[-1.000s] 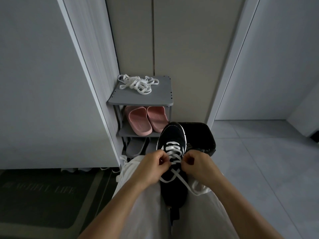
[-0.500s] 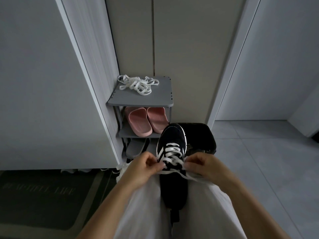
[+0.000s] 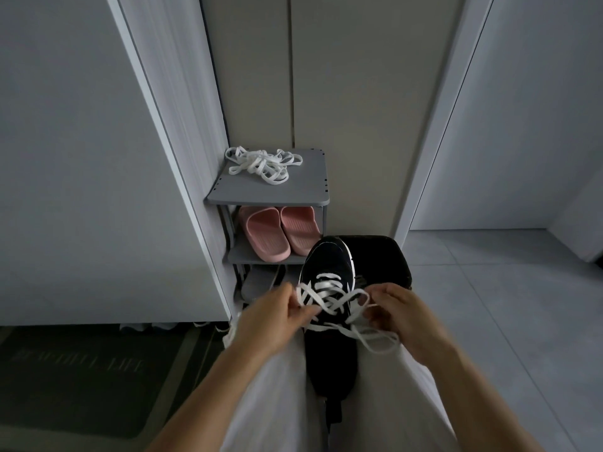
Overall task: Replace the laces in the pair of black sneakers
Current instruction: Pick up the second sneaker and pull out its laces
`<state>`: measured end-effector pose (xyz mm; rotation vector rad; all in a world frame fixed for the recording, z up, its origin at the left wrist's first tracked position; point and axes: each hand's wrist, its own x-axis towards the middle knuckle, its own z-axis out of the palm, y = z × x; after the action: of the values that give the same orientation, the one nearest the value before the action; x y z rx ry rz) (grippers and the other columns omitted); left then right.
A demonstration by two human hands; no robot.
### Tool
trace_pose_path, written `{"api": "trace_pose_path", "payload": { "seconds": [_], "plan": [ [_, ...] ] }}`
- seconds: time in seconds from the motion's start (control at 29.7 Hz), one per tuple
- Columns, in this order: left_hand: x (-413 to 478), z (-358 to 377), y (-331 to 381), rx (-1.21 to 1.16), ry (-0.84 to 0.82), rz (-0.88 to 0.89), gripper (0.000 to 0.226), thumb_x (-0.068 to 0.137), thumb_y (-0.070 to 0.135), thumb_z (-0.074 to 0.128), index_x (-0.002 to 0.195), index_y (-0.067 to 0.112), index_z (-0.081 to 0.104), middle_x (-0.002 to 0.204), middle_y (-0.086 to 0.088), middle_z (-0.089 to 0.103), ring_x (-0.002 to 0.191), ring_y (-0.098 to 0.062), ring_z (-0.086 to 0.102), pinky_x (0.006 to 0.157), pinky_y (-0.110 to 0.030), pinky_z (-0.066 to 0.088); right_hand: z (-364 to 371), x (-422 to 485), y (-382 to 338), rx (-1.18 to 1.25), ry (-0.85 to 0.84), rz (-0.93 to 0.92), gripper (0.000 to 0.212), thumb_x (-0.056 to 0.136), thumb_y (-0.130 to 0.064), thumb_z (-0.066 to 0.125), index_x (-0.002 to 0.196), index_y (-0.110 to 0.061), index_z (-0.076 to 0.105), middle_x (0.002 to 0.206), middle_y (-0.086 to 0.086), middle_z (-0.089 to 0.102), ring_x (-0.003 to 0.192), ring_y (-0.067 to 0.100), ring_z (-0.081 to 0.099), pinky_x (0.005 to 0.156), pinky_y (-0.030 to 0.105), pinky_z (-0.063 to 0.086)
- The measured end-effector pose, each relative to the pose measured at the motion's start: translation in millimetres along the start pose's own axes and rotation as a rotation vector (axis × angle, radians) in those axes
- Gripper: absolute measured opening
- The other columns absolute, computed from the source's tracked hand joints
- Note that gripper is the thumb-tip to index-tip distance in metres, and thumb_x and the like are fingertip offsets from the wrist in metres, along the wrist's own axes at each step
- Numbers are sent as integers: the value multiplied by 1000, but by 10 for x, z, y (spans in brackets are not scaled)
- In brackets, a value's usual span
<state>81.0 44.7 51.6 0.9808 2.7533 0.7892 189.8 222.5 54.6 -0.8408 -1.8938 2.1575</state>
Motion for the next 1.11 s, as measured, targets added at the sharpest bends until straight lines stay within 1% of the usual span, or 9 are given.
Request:
{"api": "trace_pose_path", "payload": {
  "seconds": [0.17, 0.3, 0.44, 0.57, 0.67, 0.77, 0.87, 0.97, 1.11],
  "plan": [
    [-84, 204, 72, -77, -31, -18, 28, 90, 46, 50, 79, 21, 45, 64, 12, 44, 68, -9, 48, 56, -23, 29, -41, -72, 26, -459, -251, -48, 17, 82, 2, 63, 83, -14, 68, 72, -3, 67, 65, 7, 59, 61, 15, 47],
    [-11, 234, 125, -315, -11, -134, 16, 91, 29, 56, 80, 20, 49, 66, 14, 49, 73, -11, 55, 63, -23, 38, 91, -65, 80, -476, -70, -166, 6, 79, -13, 71, 78, -18, 67, 63, -8, 63, 57, 1, 56, 57, 13, 44],
    [-28, 167, 168, -373, 4, -121, 16, 93, 22, 54, 76, 22, 51, 64, 12, 53, 63, -4, 54, 60, -11, 42, 118, -61, 84, -384, 16, -162, 17, 86, -5, 62, 73, -15, 63, 55, -7, 62, 49, 0, 57, 51, 13, 45],
    [5, -185, -45, -364, 214, -166, 23, 94, 15, 50, 72, 23, 48, 62, 6, 49, 54, -4, 44, 47, -13, 35, -198, 57, -101, 27, 259, -186, 18, 91, 5, 50, 77, -4, 59, 60, 5, 63, 49, 6, 61, 46, 15, 48],
    [18, -349, -227, -341, 222, -183, 15, 92, 17, 53, 77, 18, 51, 65, 8, 52, 58, -8, 49, 48, -14, 31, -243, 122, -147, 76, 192, -183, 10, 88, 3, 56, 84, -5, 60, 71, 8, 65, 63, 14, 64, 55, 19, 52],
    [-99, -112, -137, -190, -87, -134, 20, 89, 32, 57, 73, 30, 45, 68, 12, 49, 65, -8, 49, 55, -18, 32, -102, 122, 3, -304, 154, -83, 4, 84, -9, 66, 84, -11, 62, 75, 2, 63, 65, 10, 56, 56, 14, 46],
    [-168, 72, -8, -222, -105, -137, 15, 85, 45, 60, 90, 31, 57, 73, 19, 52, 75, -1, 52, 59, -13, 35, -44, 49, 90, -550, 79, -109, 9, 84, -17, 66, 75, -17, 67, 66, -9, 62, 58, -3, 54, 53, 5, 38],
    [-78, 114, 94, -262, -119, -161, 31, 84, 43, 63, 106, 23, 55, 80, 18, 52, 81, -4, 54, 65, -17, 38, 20, 8, 61, -715, 5, -105, 21, 83, -30, 67, 70, -14, 66, 61, -6, 55, 54, 2, 49, 57, 17, 37],
    [72, 116, 157, -244, -199, -170, 23, 82, 36, 67, 87, 21, 50, 74, 10, 54, 69, -6, 52, 57, -18, 36, 96, 34, 41, -945, 11, -40, 48, 86, -48, 57, 50, -18, 47, 52, -4, 48, 51, 11, 43, 58, 26, 36]
  ]
}}
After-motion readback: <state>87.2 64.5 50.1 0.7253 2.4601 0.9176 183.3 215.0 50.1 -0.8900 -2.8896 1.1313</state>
